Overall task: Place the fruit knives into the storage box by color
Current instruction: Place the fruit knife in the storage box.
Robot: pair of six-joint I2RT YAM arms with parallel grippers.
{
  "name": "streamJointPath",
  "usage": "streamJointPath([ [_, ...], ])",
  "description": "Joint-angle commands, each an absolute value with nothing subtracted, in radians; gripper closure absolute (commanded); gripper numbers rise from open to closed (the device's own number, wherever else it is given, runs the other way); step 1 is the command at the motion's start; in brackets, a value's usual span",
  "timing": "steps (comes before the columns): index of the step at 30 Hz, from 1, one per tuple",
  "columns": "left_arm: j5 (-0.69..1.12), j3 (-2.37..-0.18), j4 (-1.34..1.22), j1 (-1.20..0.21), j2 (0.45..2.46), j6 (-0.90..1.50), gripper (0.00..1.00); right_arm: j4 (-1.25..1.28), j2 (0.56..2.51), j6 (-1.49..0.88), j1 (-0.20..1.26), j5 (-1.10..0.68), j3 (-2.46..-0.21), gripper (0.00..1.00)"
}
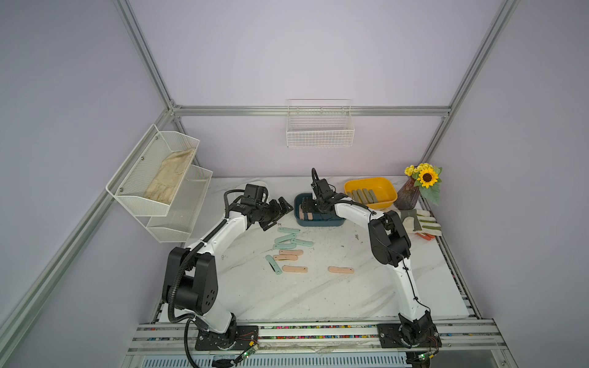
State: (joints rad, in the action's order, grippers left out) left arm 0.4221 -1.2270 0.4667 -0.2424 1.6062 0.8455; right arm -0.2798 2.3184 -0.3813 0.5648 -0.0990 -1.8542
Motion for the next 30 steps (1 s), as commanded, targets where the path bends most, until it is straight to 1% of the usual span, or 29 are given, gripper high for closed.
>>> streamJointPath([
  [1,0.426,-1.305,0.457,-0.236,1.575,0.833,0.0,-0.266,2.346,-0.401,0.552,-0.138,-1.838,0.24],
  [19,0.423,-1.318,0.455,-0.236,1.602,0.831,0.0,-0.241,2.405,-0.425,0.536,-0.275,-1.857,0.26],
  [30,0.417,-1.319,0.455,-0.236,1.606,0.828,0.0,-0.217,2.416,-0.449,0.535,-0.319,-1.86,0.27],
])
